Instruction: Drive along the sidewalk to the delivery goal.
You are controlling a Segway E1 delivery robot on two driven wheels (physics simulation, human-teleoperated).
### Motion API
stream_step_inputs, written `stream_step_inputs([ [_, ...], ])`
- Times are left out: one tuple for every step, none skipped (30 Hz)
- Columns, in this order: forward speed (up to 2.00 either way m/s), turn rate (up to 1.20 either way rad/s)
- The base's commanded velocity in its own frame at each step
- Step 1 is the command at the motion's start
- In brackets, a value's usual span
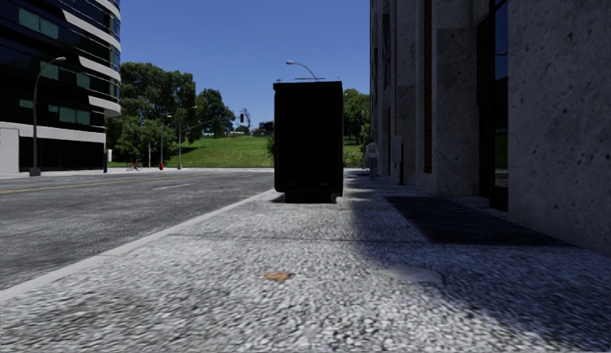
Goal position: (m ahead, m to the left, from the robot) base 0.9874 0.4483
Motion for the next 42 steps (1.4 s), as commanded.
stream_step_inputs([
  [2.00, 0.00],
  [2.00, 0.00],
  [2.00, 0.00],
  [2.00, 0.00],
  [2.00, 0.00],
  [2.00, 0.00],
  [2.00, 0.00],
  [1.90, 0.00],
  [1.82, 0.00],
  [1.73, 0.00],
  [1.73, 0.00],
  [1.62, 0.00],
  [1.39, 0.00],
  [1.19, 0.00],
  [1.04, 0.00],
  [1.04, 0.00],
  [0.95, 0.00],
  [0.84, 0.00],
  [0.68, 0.00],
  [0.68, 0.00],
  [0.49, 0.00],
  [0.13, 0.00],
  [0.00, 0.00],
  [0.00, 0.00],
  [0.00, 0.00],
  [0.00, 0.00],
  [0.00, 0.00],
  [0.00, 0.00],
  [0.00, 0.00],
  [0.00, 0.00],
  [0.00, 0.00],
  [0.00, 0.00],
  [0.00, 0.00],
  [0.00, 0.00],
  [0.00, 0.00],
  [0.00, 0.00],
  [0.00, 0.00],
  [0.00, 0.00],
  [0.00, 0.00],
  [0.00, 0.00],
  [0.00, 0.00],
  [0.00, 0.00],
])
